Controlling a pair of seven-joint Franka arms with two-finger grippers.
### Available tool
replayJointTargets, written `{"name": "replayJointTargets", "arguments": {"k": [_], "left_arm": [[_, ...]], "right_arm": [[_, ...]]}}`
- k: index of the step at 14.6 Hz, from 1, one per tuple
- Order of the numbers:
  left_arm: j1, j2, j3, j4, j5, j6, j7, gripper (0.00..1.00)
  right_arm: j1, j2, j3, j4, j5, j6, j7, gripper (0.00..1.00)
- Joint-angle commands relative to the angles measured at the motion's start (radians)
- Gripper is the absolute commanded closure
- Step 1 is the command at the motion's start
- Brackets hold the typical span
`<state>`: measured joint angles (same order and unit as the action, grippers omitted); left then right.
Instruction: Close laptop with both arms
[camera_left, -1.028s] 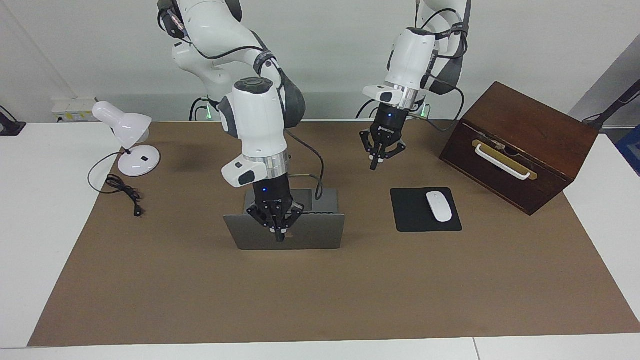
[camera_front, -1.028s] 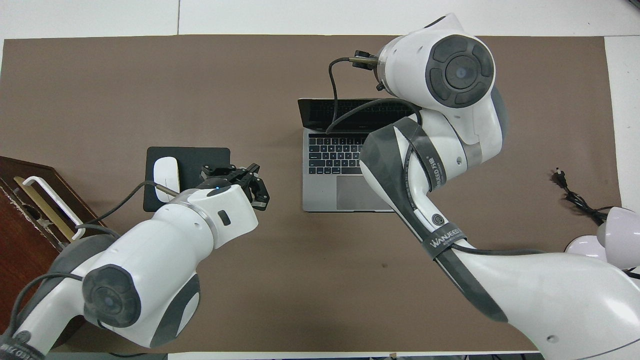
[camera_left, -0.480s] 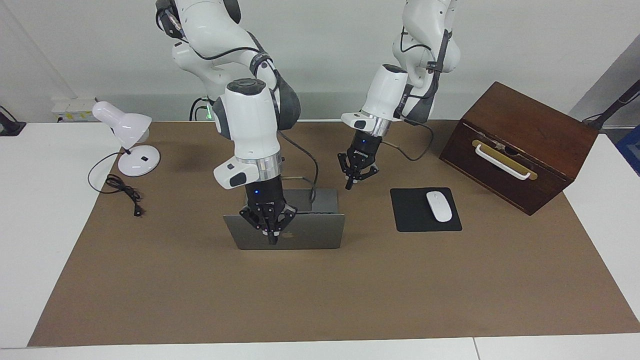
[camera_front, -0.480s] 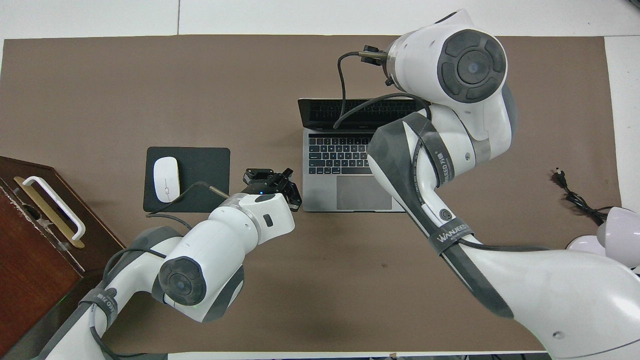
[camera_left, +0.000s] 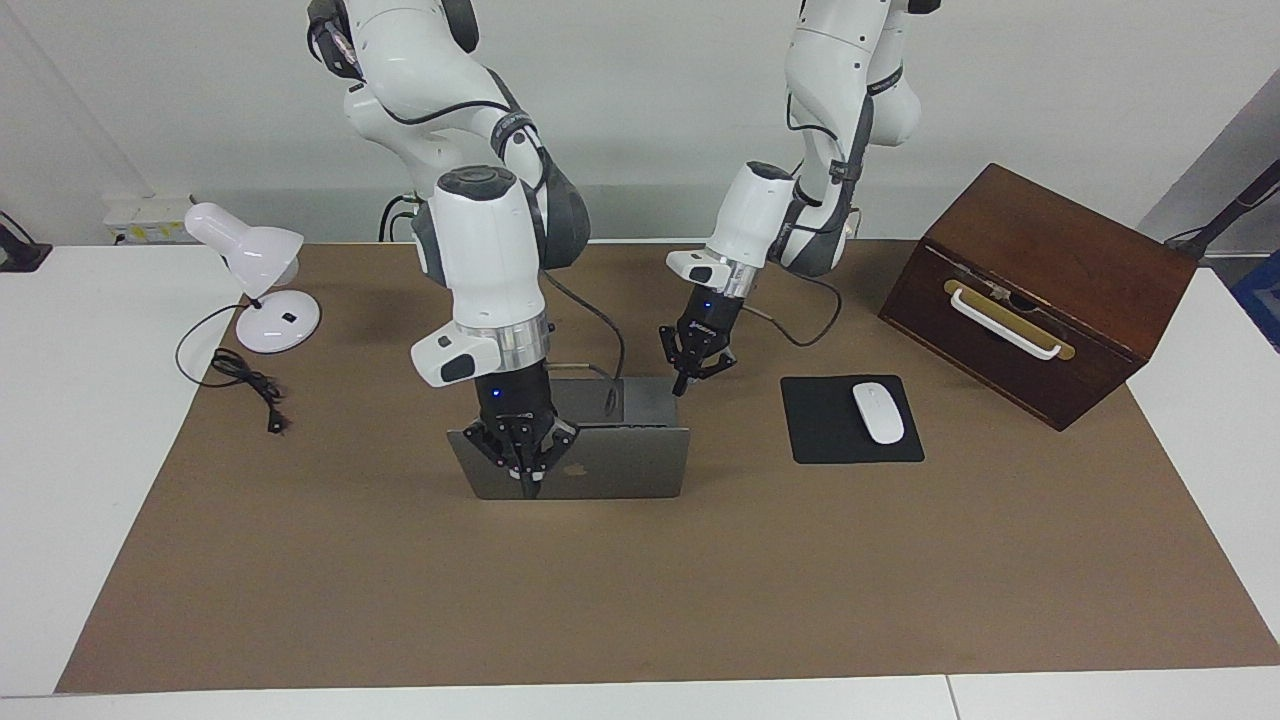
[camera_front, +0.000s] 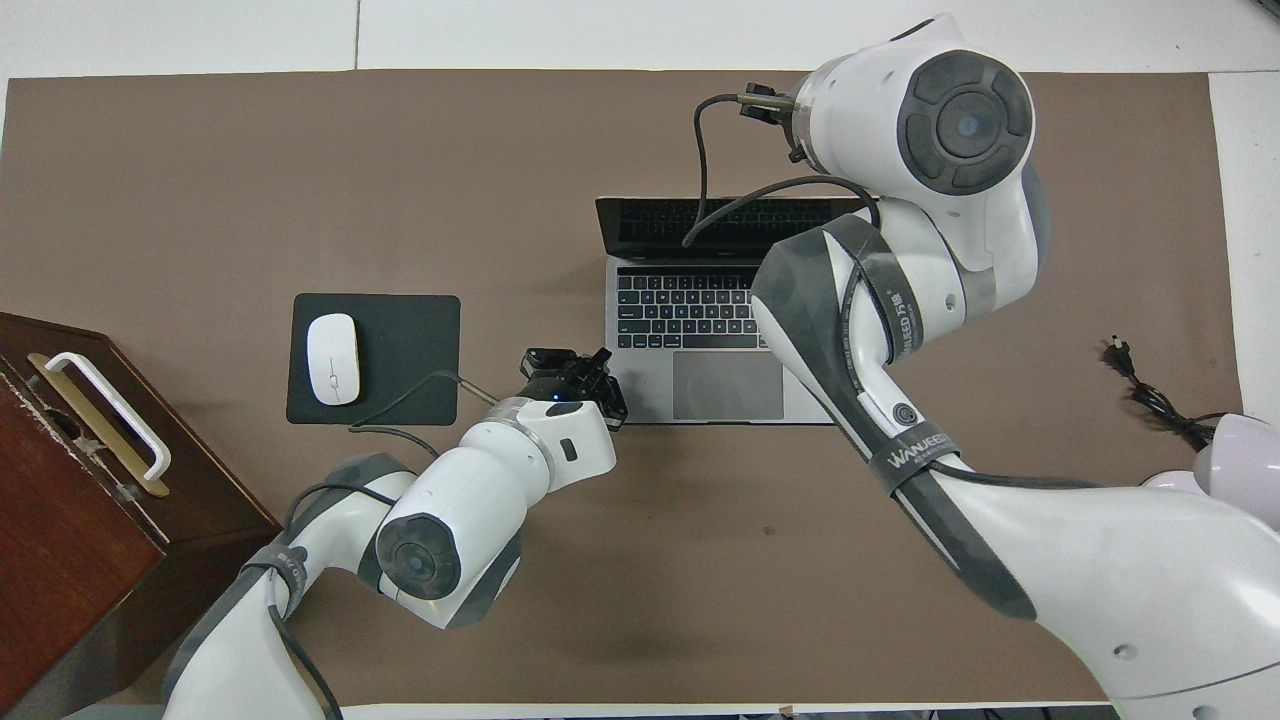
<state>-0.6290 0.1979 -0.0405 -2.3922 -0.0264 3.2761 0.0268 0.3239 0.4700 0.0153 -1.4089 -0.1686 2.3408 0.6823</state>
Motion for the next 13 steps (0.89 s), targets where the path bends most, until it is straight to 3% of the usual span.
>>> {"name": "replayJointTargets", "arguments": {"k": [1,5,13], "left_arm": [[-0.031,0.044,0.018,-0.002,-0.010,0.060,0.005,1.00],[-0.041,0.106,0.018,-0.010,-0.010,0.141,0.021,1.00],[-0.041,0.106,0.019,-0.088,-0.010,0.214,0.064,1.00]], "right_arm": [[-0.020,0.010,0.009,0.004,0.021,-0.023,-0.039,1.00],[-0.039,0.001,0.011,-0.007,0.136,-0.161,-0.053,1.00],[-0.049,-0.001,0.011,-0.081,0.176,-0.250,-0.087,1.00]]}}
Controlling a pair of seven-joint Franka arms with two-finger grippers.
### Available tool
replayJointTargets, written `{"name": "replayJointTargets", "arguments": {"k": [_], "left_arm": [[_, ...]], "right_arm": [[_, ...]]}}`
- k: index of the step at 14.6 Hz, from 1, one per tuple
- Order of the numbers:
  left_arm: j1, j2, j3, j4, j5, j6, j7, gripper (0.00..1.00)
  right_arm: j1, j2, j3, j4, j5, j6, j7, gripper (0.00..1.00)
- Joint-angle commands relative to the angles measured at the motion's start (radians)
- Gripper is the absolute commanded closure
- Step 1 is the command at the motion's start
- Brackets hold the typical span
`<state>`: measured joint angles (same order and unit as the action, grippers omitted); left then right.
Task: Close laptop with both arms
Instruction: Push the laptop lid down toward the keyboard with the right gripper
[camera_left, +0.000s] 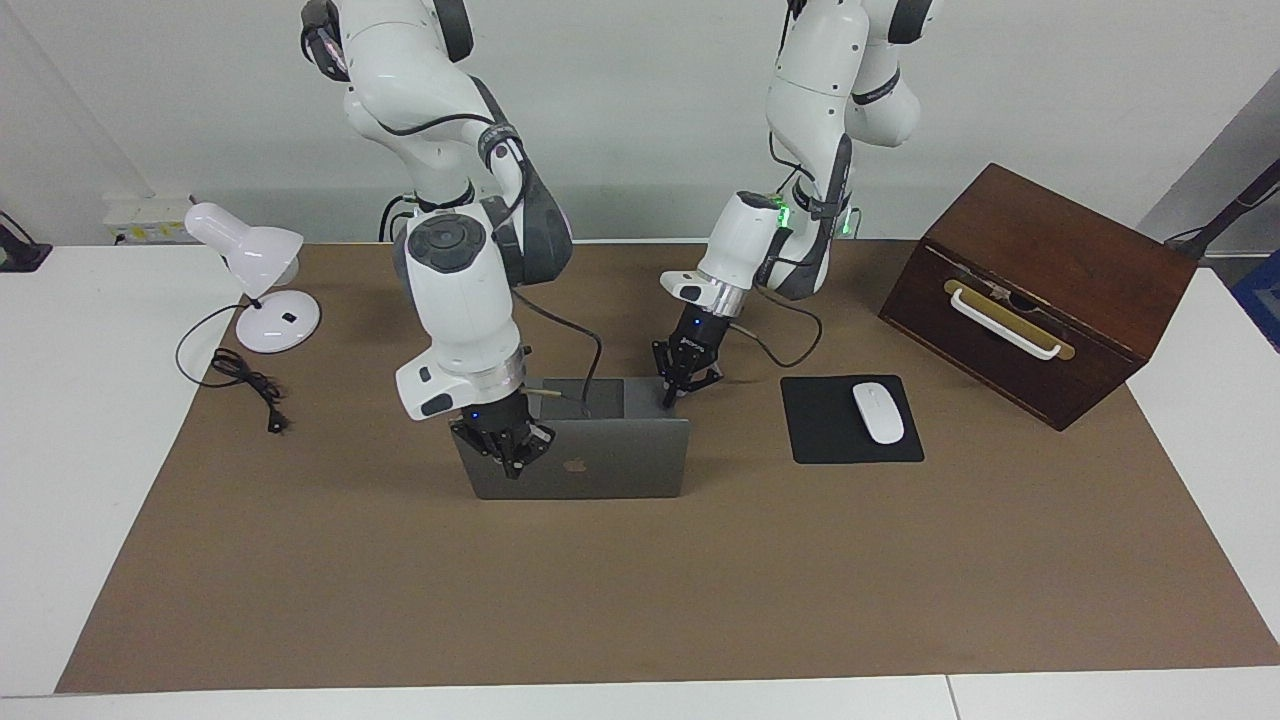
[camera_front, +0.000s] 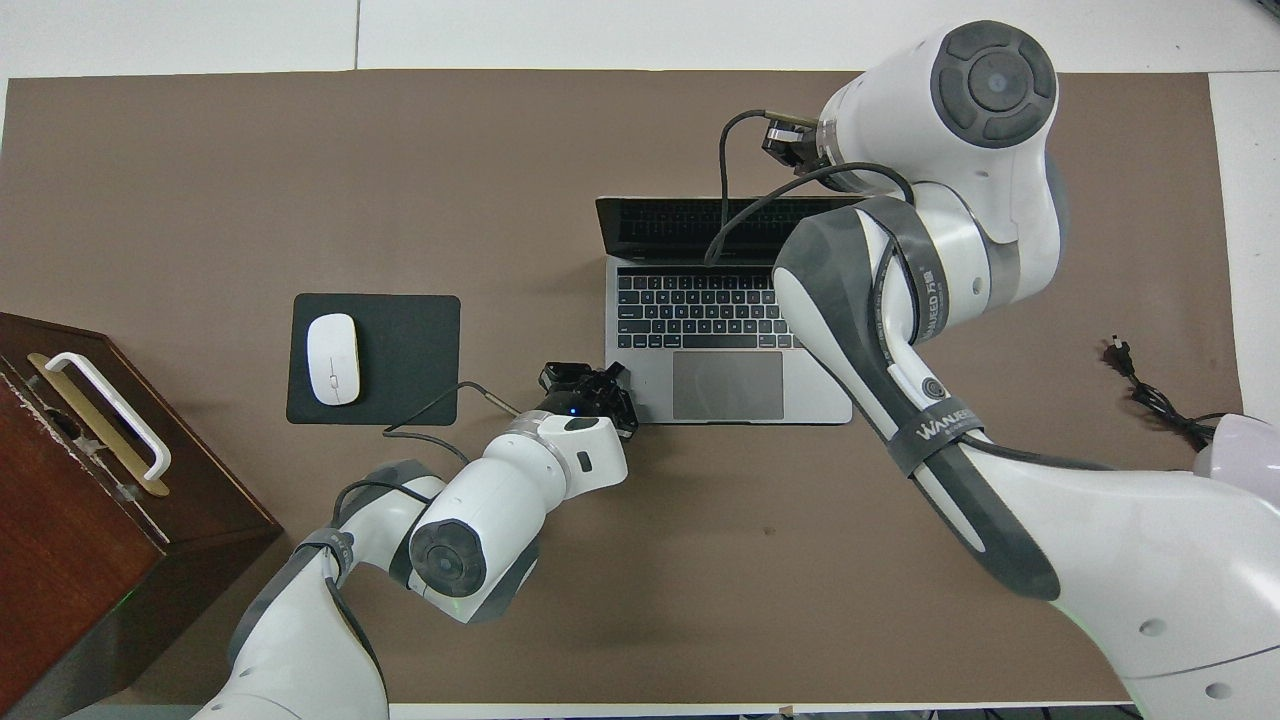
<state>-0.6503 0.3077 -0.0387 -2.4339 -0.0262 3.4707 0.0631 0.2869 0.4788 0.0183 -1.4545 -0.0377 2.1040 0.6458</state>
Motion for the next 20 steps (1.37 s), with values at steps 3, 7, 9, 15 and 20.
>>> {"name": "replayJointTargets", "arguments": {"k": [3,7,9,15,20], "left_arm": [[-0.022,-0.007,0.017,-0.063,-0.011,0.022,0.058,1.00],[-0.042,-0.007,0.017,-0.076,-0.011,0.024,0.064,1.00],[-0.049,-0.009,0.017,-0.086,-0.011,0.030,0.066,1.00],[-0.063,-0.013,0.019,-0.114,-0.011,0.031,0.067,1.00],[-0.063,-0.013,0.019,-0.125,-0.011,0.031,0.067,1.00]], "right_arm": [[-0.029,-0.009,0.008,-0.052,0.101,-0.021,-0.112,1.00],[-0.023,-0.009,0.008,-0.046,0.101,-0.025,-0.110,1.00],[-0.018,-0.011,0.008,-0.024,0.101,-0.057,-0.110,1.00],[-0.029,-0.008,0.008,0.068,0.102,-0.206,-0.114,1.00],[-0.035,-0.008,0.008,0.155,0.114,-0.337,-0.121,1.00]]}}
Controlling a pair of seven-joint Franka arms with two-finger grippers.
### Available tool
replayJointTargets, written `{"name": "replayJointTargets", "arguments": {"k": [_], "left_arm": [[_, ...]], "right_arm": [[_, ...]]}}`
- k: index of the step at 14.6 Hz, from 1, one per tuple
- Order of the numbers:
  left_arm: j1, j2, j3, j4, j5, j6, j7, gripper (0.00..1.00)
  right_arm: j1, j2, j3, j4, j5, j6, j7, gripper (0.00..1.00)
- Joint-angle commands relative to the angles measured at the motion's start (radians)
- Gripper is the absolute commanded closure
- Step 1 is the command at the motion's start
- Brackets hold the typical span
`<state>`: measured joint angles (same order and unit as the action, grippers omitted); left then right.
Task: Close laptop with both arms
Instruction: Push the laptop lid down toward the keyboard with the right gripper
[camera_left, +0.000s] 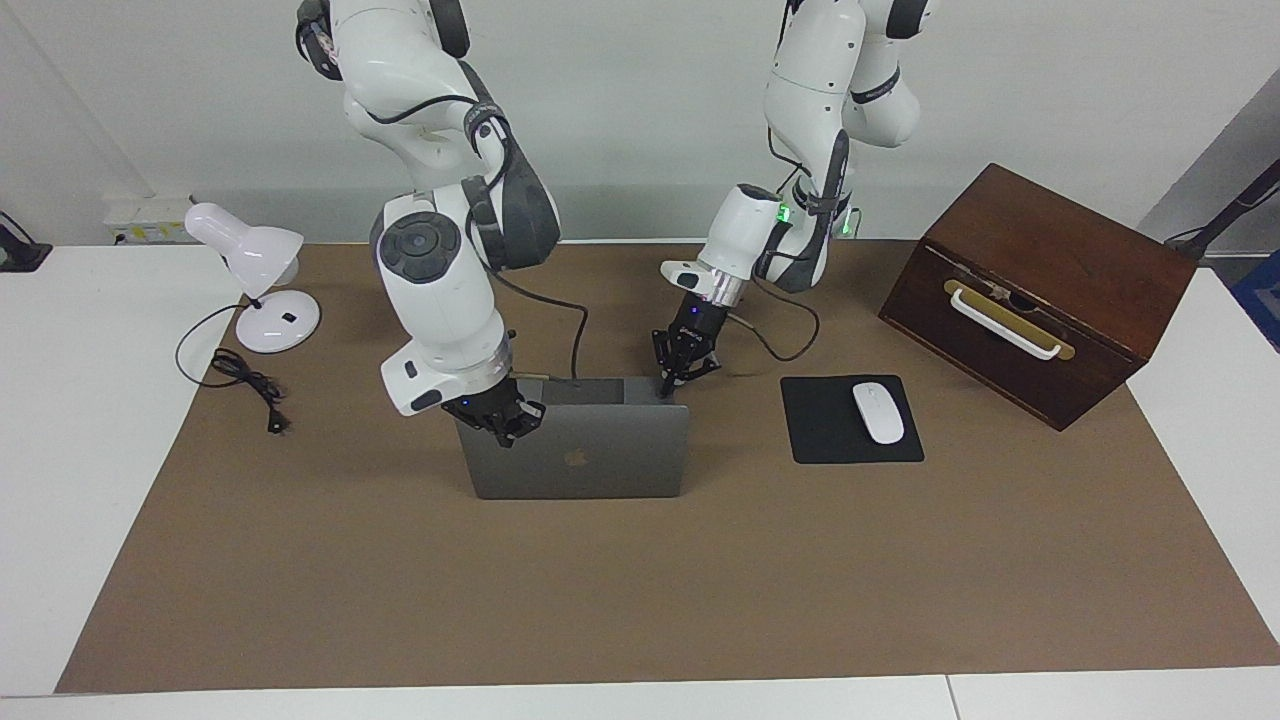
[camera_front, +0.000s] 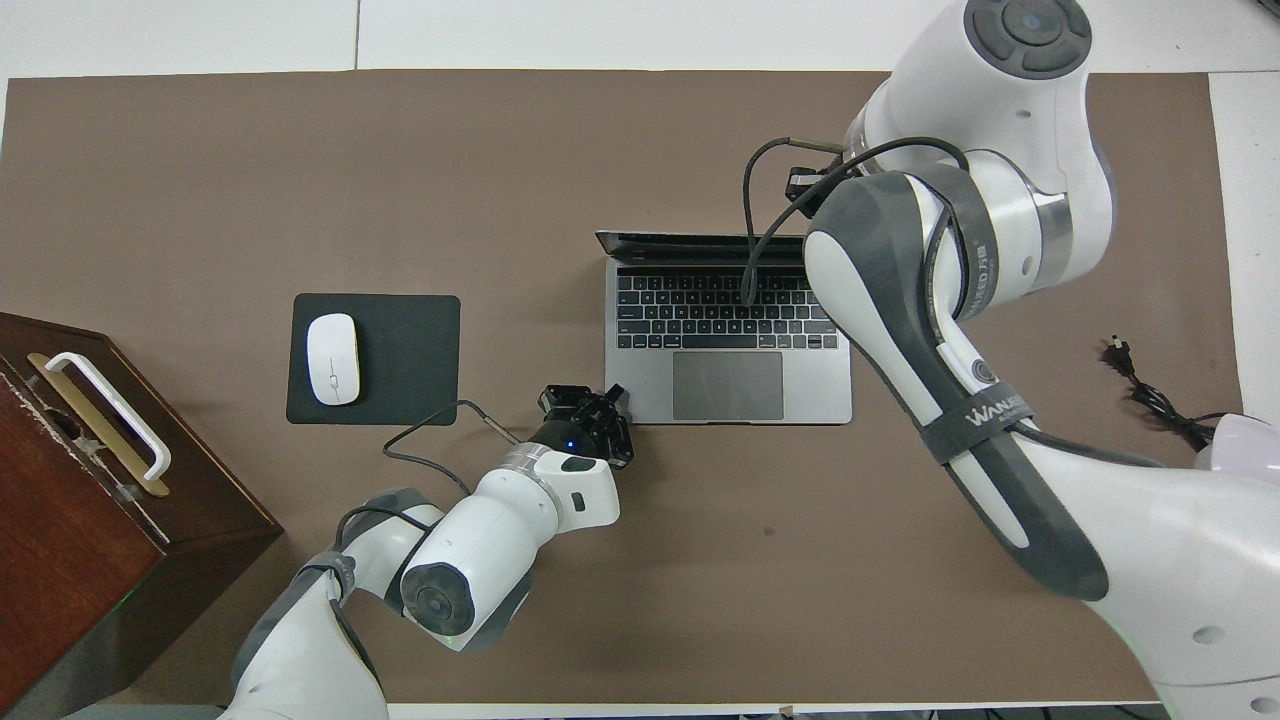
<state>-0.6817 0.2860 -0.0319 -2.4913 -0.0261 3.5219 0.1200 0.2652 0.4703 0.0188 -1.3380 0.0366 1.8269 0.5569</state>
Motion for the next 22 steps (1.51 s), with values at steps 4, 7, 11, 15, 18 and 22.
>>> {"name": "replayJointTargets", "arguments": {"k": [4,7,11,15,18,22], "left_arm": [[-0.032,0.009,0.012,-0.078,-0.011,-0.021,0.010,1.00],[-0.032,0.009,0.012,-0.083,-0.011,-0.021,0.010,1.00],[-0.032,0.009,0.012,-0.087,-0.011,-0.021,0.012,1.00],[-0.032,0.009,0.012,-0.100,-0.011,-0.021,0.012,1.00],[-0.032,0.007,0.012,-0.110,-0.011,-0.020,0.012,1.00],[-0.033,0.007,0.012,-0.118,-0.011,-0.021,0.013,1.00]], "right_arm": [[-0.012,-0.001,0.007,0.039,0.078,-0.074,-0.032,1.00],[-0.020,-0.004,0.007,0.033,0.140,-0.116,-0.046,1.00],[-0.030,-0.007,0.007,0.020,0.163,-0.156,-0.045,1.00],[-0.029,-0.018,0.007,-0.033,0.187,-0.143,-0.043,1.00],[-0.032,-0.015,0.007,-0.087,0.189,-0.124,-0.045,1.00],[-0.029,-0.016,0.007,-0.182,0.189,-0.051,-0.045,1.00]]}}
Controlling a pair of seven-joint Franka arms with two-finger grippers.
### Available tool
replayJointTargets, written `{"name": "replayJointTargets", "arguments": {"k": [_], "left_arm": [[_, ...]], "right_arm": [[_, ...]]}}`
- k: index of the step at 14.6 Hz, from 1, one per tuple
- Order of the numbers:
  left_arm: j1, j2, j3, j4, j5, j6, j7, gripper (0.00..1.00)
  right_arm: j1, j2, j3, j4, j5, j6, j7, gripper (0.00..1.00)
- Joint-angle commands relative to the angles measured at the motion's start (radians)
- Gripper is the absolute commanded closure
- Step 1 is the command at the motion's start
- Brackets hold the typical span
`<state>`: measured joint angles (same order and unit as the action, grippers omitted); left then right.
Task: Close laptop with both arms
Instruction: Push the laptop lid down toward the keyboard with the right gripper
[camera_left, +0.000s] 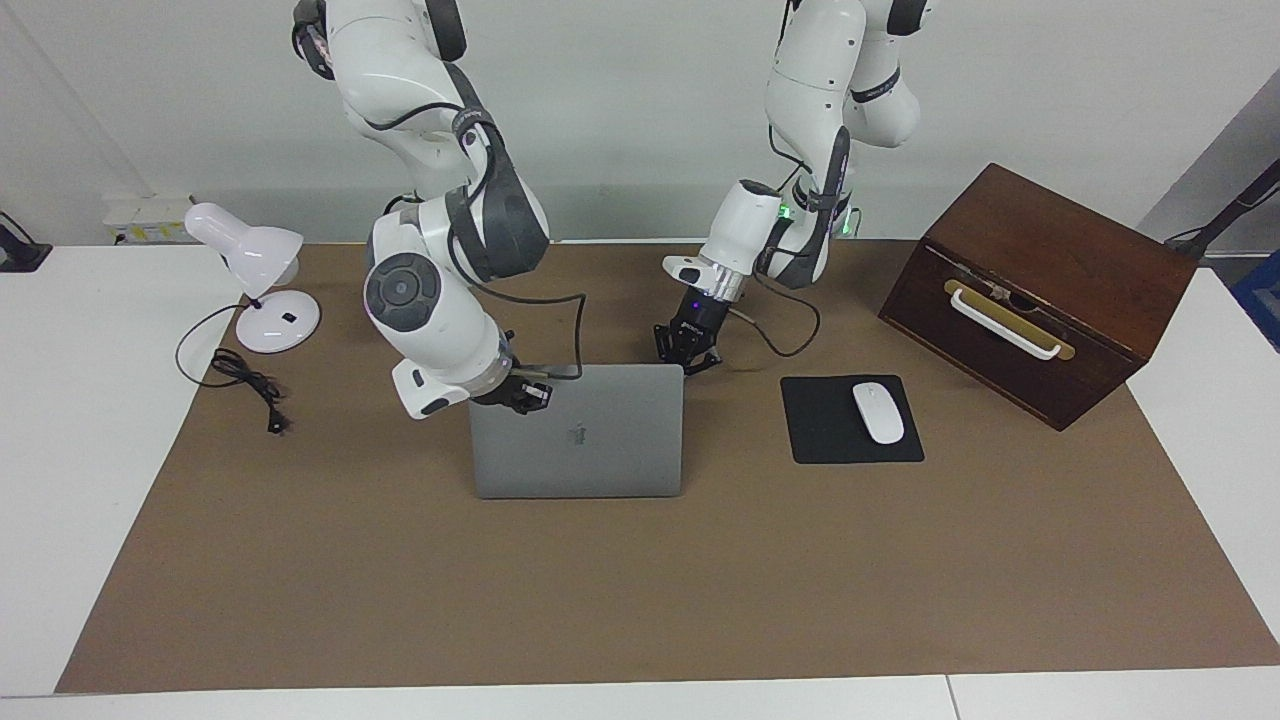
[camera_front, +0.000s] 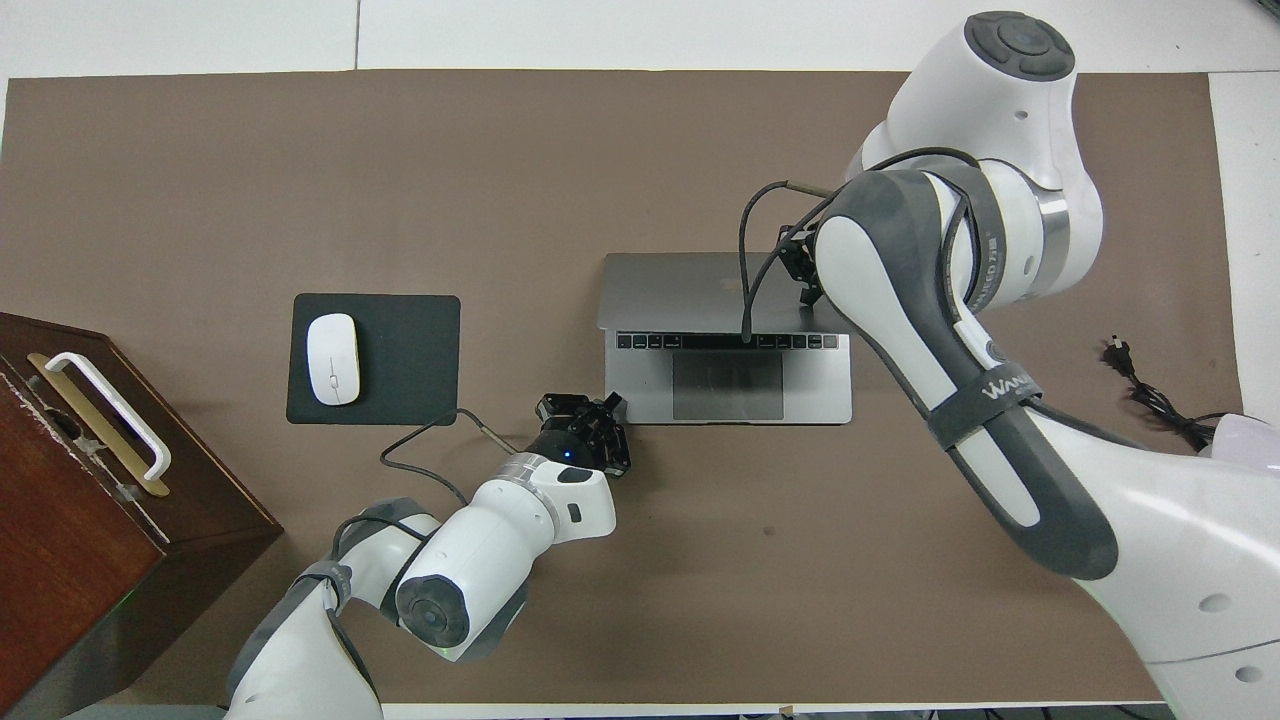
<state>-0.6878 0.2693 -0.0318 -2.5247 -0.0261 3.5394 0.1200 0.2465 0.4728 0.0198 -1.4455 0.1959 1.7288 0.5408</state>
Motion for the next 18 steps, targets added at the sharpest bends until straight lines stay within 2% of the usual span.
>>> {"name": "replayJointTargets", "arguments": {"k": [1,3,9,18], "left_arm": [[-0.027,0.024,0.012,-0.086,-0.011,-0.039,0.013,1.00],[-0.027,0.024,0.012,-0.092,-0.011,-0.039,0.013,1.00],[-0.029,0.025,0.012,-0.101,-0.011,-0.037,0.021,1.00],[-0.030,0.030,0.012,-0.108,-0.011,-0.039,0.021,1.00]], "right_arm": [[-0.010,-0.019,0.006,-0.102,0.030,0.079,-0.028,1.00],[-0.007,-0.020,0.006,-0.147,0.030,0.136,-0.027,1.00],[-0.006,-0.011,0.006,-0.151,0.030,0.155,-0.028,1.00],[-0.007,0.006,0.006,-0.214,0.030,0.261,-0.030,1.00]]}}
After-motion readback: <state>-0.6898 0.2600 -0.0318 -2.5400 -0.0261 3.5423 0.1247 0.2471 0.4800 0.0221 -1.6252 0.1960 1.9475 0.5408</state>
